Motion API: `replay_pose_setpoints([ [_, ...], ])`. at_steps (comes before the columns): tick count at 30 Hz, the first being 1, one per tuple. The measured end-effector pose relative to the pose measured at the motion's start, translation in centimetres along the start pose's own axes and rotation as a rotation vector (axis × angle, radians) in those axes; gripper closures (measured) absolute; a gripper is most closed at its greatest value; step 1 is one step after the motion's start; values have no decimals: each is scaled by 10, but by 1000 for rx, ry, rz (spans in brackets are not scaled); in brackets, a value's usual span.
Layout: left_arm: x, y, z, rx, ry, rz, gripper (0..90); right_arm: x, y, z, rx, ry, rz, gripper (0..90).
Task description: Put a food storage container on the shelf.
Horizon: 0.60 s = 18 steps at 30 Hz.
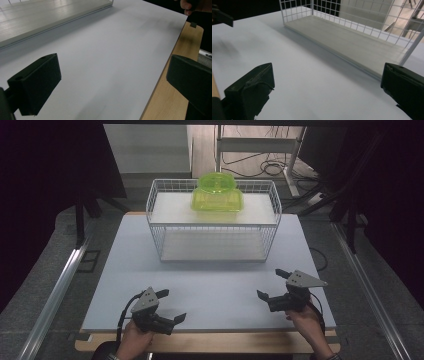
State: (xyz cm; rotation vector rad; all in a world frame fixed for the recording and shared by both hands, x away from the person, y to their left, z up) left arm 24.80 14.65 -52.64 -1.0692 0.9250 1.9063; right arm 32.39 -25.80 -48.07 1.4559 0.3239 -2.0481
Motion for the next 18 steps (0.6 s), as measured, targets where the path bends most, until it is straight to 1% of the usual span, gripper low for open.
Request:
replay_pose_setpoints([
  [3, 1, 0, -3, -2, -24, -11, 0, 7, -2, 1, -19, -7, -17, 0],
  [6, 3, 1, -6, -2, -50, -29, 0, 12, -3, 3, -21, -15, -34, 0],
  [10, 3, 2, -9, -12, -77, -49, 0, 20, -6, 4, -44, -55, -60, 0],
  [12, 4, 2, -9, -15, -84, -46, 0, 25, -9, 2, -55, -92, -46, 0],
  [14, 4, 1, -9, -18, -84, -42, 0, 28, -11, 1, -55, -112, -25, 0],
  [18, 3, 0, -10, -18, -81, -37, 0, 28, -12, 0, -58, -110, -15, 0],
])
Point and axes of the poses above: each handheld gripper's, and its own axes: z roughly backward along the jaws, x roughly out of its underside, y roughly to its right, the point moved 2 cm from there along -z, roughly forward along the jaws, and after that the axes turned 14 degrees about x, right-handed, at the moved point
